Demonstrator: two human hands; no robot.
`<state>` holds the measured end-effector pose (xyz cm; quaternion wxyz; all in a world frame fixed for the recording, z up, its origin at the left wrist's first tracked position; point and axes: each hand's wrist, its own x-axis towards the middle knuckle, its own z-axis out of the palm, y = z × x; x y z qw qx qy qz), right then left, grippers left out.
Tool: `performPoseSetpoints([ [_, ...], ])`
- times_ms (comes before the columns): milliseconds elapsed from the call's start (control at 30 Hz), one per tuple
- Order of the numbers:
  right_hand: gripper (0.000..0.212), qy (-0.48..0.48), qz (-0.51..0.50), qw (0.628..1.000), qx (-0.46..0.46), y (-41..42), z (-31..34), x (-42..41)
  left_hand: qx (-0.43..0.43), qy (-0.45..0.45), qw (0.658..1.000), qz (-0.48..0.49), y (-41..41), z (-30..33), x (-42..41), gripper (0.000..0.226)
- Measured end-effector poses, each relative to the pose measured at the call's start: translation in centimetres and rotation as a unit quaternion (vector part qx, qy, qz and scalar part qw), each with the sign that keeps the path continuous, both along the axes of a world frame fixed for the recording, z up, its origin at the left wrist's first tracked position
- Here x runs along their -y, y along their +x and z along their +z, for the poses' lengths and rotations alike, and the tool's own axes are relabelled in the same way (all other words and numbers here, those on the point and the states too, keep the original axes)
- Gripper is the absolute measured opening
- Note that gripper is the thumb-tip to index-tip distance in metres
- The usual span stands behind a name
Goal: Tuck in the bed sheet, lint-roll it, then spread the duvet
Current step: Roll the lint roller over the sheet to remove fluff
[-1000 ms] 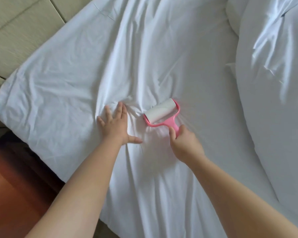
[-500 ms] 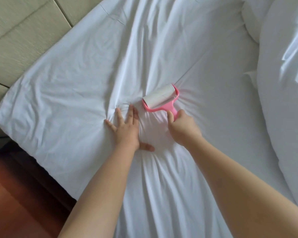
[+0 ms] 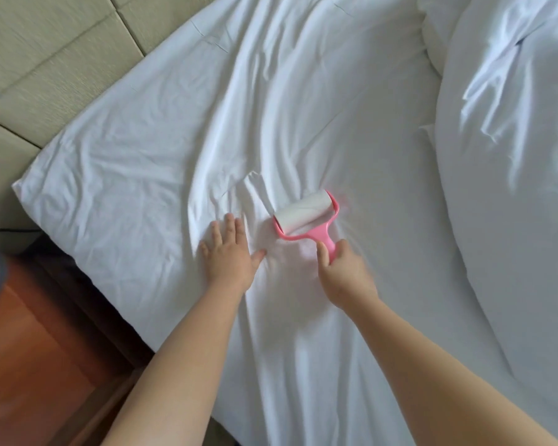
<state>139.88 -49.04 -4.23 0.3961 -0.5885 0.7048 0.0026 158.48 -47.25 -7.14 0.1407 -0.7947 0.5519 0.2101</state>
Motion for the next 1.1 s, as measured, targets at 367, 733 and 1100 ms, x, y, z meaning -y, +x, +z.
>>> performPoseSetpoints([
  [367,0.036,-0.049,0.013,0.999,-0.017,-3.3,1.9,-4.2,0.054,0.003,0.996,-0.074,-2.8,3.3,-2.8,0.028],
  [733,0.035,-0.121,0.133,0.983,-0.026,-0.6,1.7,-3.6,0.029,-0.022,0.999,-0.012,3.1,0.1,-3.8,0.057],
  [1100,0.035,-0.014,0.131,0.991,-0.036,4.8,-0.4,-2.3,0.005,-0.014,1.000,-0.011,9.6,-1.1,-1.6,0.055],
])
